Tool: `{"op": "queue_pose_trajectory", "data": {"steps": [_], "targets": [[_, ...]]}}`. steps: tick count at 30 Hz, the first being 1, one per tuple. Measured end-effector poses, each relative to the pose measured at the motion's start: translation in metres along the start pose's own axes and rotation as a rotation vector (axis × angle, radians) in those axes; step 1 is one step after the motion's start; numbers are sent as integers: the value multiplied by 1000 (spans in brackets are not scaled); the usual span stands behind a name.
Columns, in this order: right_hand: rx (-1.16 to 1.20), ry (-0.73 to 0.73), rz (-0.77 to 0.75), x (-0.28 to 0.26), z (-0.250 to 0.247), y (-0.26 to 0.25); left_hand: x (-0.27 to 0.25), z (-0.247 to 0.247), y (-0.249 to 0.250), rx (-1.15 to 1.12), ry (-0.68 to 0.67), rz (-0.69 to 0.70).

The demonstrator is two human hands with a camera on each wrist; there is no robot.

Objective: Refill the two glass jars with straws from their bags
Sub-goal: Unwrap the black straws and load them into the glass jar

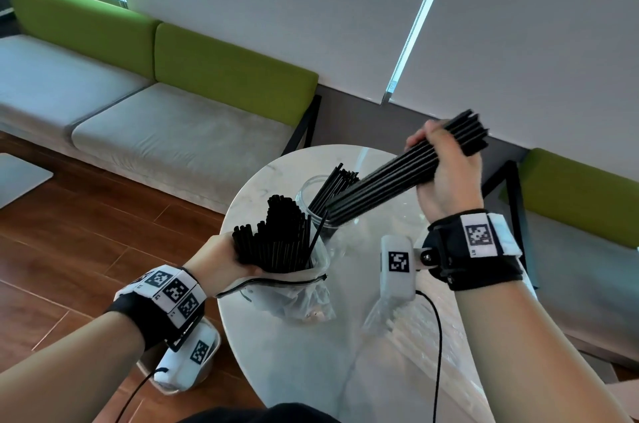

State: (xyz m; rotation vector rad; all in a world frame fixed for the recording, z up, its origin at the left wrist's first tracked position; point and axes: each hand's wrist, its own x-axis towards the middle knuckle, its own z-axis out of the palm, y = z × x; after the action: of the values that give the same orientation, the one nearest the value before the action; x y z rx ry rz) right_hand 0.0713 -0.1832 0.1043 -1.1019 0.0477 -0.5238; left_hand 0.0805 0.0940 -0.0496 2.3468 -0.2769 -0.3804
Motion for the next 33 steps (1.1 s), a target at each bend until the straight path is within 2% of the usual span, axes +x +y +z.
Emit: {"op": "queue_pose_trajectory", "data": {"steps": [3,6,17,22,25,28,31,33], "targets": [[64,127,-73,14,0,-4,0,0,-2,4,-3,6],[-30,156,-93,21,3,16,-1,-1,-4,-1,-5,4],[-471,-17,181,10,-14,114,-1,-2,-2,21,17,27],[-478,2,227,9,-22,131,1,-2,-2,48,11,48],[-545,-61,183,12,-19,132,3,-2,-6,95,-1,46],[-780,-183,72,11,-20,137,3,-2,-5,101,-16,54],[-938,-310,33,4,-18,139,1,-3,0,228,-7,135],[-978,-362,5,0,-16,138,2,-3,1,231,-6,141]]}}
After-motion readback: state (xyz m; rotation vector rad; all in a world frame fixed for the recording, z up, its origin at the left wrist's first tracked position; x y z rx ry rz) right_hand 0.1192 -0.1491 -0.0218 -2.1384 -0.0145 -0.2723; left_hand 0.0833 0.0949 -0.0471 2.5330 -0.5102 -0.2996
